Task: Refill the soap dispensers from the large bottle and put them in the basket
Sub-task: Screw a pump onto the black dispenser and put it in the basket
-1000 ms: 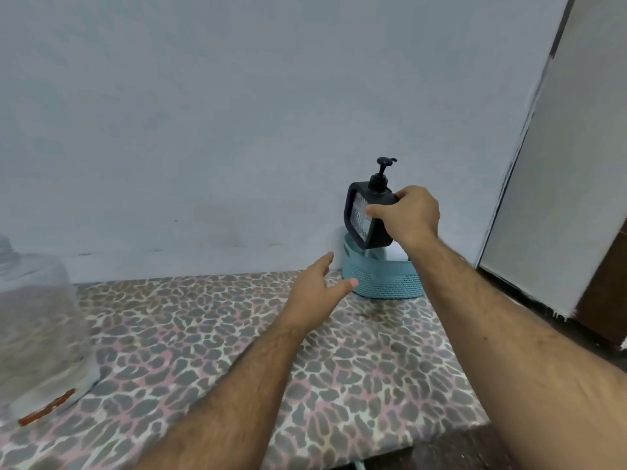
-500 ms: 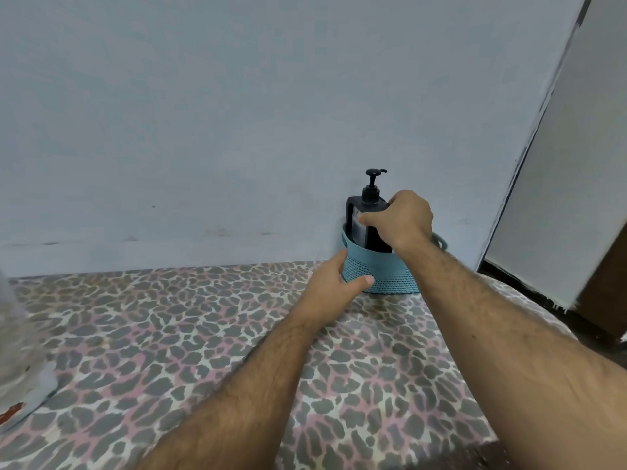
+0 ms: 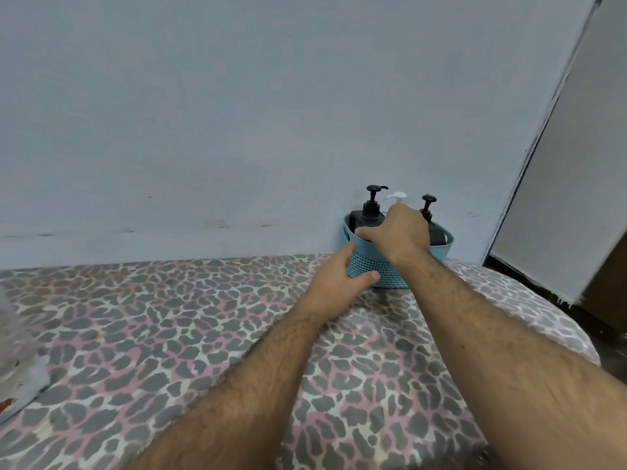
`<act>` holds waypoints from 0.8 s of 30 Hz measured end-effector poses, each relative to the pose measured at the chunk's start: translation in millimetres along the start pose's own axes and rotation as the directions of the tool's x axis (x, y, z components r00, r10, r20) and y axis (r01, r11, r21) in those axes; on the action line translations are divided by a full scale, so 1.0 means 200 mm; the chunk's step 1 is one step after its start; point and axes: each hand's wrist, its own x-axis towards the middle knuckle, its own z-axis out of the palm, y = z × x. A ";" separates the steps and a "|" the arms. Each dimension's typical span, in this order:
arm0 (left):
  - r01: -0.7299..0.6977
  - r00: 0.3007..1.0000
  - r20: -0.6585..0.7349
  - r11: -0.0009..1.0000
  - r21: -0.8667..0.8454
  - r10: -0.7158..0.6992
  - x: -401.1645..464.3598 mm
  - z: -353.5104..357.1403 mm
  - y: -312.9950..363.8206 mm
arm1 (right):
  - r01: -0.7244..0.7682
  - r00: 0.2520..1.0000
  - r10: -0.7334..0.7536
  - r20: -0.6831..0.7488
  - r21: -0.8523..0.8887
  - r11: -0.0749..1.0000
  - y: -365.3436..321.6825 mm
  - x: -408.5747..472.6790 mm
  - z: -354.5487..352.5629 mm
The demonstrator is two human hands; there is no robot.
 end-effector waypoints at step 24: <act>-0.006 1.000 0.026 1.000 0.027 0.005 -0.07 -0.04 0.02 | 0.181 0.983 -0.180 0.022 -0.059 0.982 0.12 0.00 0.03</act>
